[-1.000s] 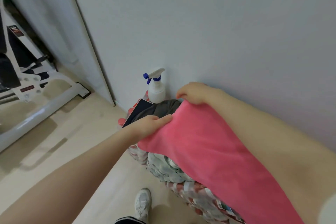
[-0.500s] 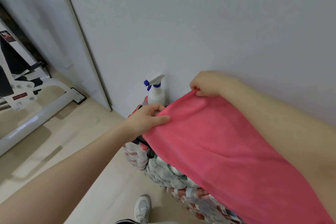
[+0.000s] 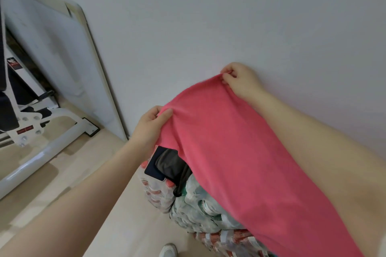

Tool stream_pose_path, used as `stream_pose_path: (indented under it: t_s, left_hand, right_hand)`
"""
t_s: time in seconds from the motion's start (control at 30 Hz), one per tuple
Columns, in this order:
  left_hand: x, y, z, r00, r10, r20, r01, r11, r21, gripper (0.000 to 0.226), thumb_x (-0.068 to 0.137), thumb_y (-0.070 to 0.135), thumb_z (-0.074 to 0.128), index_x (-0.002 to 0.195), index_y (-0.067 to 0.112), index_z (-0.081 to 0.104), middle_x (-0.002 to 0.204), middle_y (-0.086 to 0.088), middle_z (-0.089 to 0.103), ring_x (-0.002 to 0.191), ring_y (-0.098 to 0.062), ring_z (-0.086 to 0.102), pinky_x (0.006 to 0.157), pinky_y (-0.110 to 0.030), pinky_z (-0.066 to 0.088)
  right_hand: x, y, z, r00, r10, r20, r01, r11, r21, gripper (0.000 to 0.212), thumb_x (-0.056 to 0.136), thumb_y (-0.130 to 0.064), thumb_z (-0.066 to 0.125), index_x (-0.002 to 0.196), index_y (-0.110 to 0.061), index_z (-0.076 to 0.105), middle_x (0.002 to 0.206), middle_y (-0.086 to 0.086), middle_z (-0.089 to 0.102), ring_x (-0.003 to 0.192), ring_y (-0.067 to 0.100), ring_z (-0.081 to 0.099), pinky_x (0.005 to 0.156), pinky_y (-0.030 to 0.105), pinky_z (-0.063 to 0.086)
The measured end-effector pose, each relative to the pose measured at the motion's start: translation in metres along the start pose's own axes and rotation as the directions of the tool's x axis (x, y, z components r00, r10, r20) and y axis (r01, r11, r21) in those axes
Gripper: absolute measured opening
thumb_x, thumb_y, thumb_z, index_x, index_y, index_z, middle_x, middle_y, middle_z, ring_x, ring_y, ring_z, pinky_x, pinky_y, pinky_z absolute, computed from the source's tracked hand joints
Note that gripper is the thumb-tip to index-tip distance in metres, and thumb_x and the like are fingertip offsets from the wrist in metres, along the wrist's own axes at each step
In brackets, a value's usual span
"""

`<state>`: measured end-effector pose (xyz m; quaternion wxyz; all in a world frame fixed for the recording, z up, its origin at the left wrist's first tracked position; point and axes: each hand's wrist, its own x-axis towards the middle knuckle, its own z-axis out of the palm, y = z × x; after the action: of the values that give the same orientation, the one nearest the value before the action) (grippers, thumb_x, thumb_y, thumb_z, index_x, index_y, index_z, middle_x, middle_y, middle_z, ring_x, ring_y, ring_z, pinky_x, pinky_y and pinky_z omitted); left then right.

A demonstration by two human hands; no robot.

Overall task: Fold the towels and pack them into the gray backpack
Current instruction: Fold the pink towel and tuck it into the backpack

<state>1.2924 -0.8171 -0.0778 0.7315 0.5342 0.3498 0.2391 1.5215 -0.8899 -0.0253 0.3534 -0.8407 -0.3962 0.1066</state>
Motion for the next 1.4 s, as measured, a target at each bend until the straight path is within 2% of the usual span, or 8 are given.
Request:
stream_pose_path:
  t_s: [0.13, 0.3, 0.37, 0.53, 0.8, 1.03, 1.2, 1.4]
  left_hand:
    - [-0.014, 0.021, 0.009, 0.991, 0.079, 0.107, -0.061, 0.985, -0.162, 0.014, 0.091, 0.016, 0.050, 0.077, 0.017, 0.052, 0.063, 0.009, 0.065, 0.056, -0.005, 0.060, 0.053, -0.017, 0.050]
    - [-0.043, 0.010, 0.050, 0.900, 0.046, 0.433, -0.015, 0.997, -0.076, 0.012, 0.078, 0.021, 0.065, 0.071, 0.015, 0.058, 0.063, 0.004, 0.062, 0.056, -0.006, 0.057, 0.056, -0.017, 0.048]
    - [-0.055, 0.002, 0.073, 0.856, 0.004, 0.516, -0.033, 0.998, 0.048, 0.016, 0.077, 0.029, 0.065, 0.062, 0.022, 0.063, 0.059, 0.007, 0.058, 0.054, -0.003, 0.051, 0.055, -0.015, 0.044]
    - [-0.091, -0.020, 0.145, 0.753, -0.046, 0.656, -0.088, 0.982, 0.169, 0.029, 0.089, 0.013, 0.053, 0.063, 0.021, 0.061, 0.057, 0.015, 0.056, 0.055, 0.002, 0.049, 0.057, -0.010, 0.043]
    - [-0.158, -0.046, 0.233, 0.498, -0.131, 0.857, -0.158, 0.958, 0.238, 0.026, 0.089, 0.007, 0.055, 0.067, 0.020, 0.059, 0.055, 0.011, 0.050, 0.053, 0.002, 0.042, 0.055, -0.009, 0.037]
    - [-0.196, -0.103, 0.261, 0.335, -0.383, 0.861, -0.406, 0.766, 0.499, 0.027, 0.089, 0.017, 0.056, 0.065, 0.027, 0.052, 0.045, 0.014, 0.042, 0.044, -0.004, 0.033, 0.047, -0.017, 0.031]
    - [-0.208, -0.111, 0.263, 0.334, -0.453, 0.827, -0.411, 0.719, 0.560, 0.033, 0.088, 0.012, 0.053, 0.060, 0.029, 0.048, 0.044, 0.015, 0.042, 0.044, -0.002, 0.032, 0.048, -0.016, 0.031]
    - [-0.207, -0.122, 0.270, 0.313, -0.572, 0.758, -0.594, 0.504, 0.627, 0.020, 0.092, 0.022, 0.049, 0.087, 0.010, 0.064, 0.075, 0.000, 0.067, 0.054, 0.003, 0.050, 0.057, -0.007, 0.039]
  right_hand:
    - [-0.006, -0.024, -0.015, 1.000, -0.012, -0.026, 0.017, 0.975, 0.220, 0.025, 0.095, -0.021, 0.044, 0.077, -0.016, 0.061, 0.075, -0.001, 0.064, 0.067, 0.013, 0.061, 0.068, 0.024, 0.048]
    - [-0.053, 0.010, -0.052, 0.999, 0.041, 0.005, -0.042, 0.990, 0.133, 0.020, 0.088, -0.012, 0.058, 0.068, -0.016, 0.059, 0.063, 0.002, 0.060, 0.046, 0.000, 0.057, 0.049, 0.014, 0.045]
    - [-0.078, 0.035, -0.074, 0.997, 0.051, 0.054, -0.055, 0.995, 0.080, 0.010, 0.086, -0.001, 0.056, 0.084, -0.008, 0.063, 0.063, -0.001, 0.057, 0.044, -0.003, 0.054, 0.049, 0.010, 0.044]
    - [-0.141, 0.092, -0.139, 0.977, 0.211, -0.001, -0.210, 0.972, 0.104, 0.036, 0.086, 0.007, 0.053, 0.117, -0.009, 0.049, 0.070, 0.000, 0.054, 0.044, -0.002, 0.054, 0.049, 0.013, 0.045]
    - [-0.216, 0.156, -0.210, 0.909, 0.417, -0.024, -0.405, 0.894, 0.193, 0.017, 0.088, 0.007, 0.049, 0.092, -0.007, 0.058, 0.070, 0.004, 0.054, 0.056, 0.005, 0.055, 0.050, 0.013, 0.047]
    - [-0.265, 0.202, -0.208, 0.760, 0.630, 0.157, -0.639, 0.769, 0.006, 0.030, 0.083, 0.008, 0.057, 0.112, 0.001, 0.057, 0.088, 0.017, 0.058, 0.054, 0.014, 0.050, 0.037, 0.013, 0.043]
    - [-0.271, 0.209, -0.204, 0.809, 0.559, 0.182, -0.575, 0.817, 0.047, 0.016, 0.081, 0.008, 0.059, 0.088, -0.006, 0.059, 0.074, 0.009, 0.057, 0.053, 0.013, 0.049, 0.041, 0.014, 0.044]
    - [-0.282, 0.222, -0.194, 0.855, 0.466, 0.227, -0.346, 0.839, -0.421, 0.013, 0.086, -0.009, 0.058, 0.094, -0.002, 0.066, 0.072, 0.004, 0.063, 0.068, 0.019, 0.059, 0.064, 0.027, 0.045]
